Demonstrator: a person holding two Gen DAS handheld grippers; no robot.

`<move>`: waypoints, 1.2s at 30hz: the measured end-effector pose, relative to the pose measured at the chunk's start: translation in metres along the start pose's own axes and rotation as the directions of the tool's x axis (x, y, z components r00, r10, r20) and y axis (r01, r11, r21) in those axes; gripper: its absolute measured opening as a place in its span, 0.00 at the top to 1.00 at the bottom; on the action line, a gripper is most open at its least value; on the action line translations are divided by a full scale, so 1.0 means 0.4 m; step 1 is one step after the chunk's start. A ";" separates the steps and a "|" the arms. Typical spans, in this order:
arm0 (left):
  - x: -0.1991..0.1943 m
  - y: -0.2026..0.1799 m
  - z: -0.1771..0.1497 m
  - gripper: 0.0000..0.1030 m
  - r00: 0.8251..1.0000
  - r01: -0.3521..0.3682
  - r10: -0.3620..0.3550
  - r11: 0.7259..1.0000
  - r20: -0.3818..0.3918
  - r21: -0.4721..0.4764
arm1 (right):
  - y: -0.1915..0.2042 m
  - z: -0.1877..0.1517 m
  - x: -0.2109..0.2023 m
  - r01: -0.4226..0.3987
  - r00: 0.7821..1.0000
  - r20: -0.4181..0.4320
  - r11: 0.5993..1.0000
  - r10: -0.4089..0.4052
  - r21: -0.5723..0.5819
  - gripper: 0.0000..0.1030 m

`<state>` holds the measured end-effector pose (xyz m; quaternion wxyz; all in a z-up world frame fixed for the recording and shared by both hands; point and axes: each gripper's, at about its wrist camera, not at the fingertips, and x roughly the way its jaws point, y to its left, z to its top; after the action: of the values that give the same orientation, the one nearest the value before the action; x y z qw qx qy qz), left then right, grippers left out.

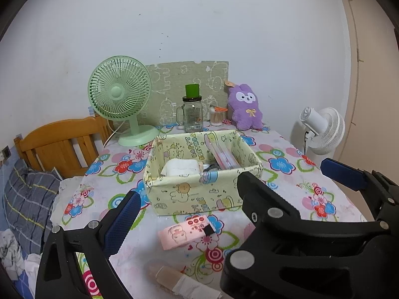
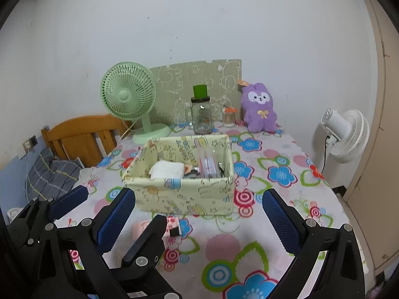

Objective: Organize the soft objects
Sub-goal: 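Move both grippers back from the storage box toward the remaining items, then grasp the rolled white cloth with beige band using the left gripper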

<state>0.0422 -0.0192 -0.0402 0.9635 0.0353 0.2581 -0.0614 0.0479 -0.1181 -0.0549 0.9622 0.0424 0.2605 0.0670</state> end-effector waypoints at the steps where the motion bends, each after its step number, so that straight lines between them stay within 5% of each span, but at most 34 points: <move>1: -0.002 -0.001 -0.008 0.03 1.000 0.001 -0.001 1.000 0.003 0.006 | 0.001 -0.009 -0.001 0.000 1.000 -0.004 1.000 0.000 0.001 0.00; 23: 0.017 0.060 -0.137 0.05 0.996 -0.008 0.005 0.999 -0.088 -0.033 | 0.056 -0.139 0.024 -0.016 0.999 -0.045 1.000 0.016 0.002 0.00; 36: 0.056 0.083 -0.228 0.05 0.984 0.046 -0.063 0.994 -0.165 -0.103 | 0.070 -0.217 0.061 -0.018 0.994 -0.106 1.000 0.016 -0.011 0.00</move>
<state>0.0211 0.0206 -0.1291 0.9369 -0.0143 0.3420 -0.0718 0.0219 -0.0826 -0.1385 0.9466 0.0351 0.3105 0.0790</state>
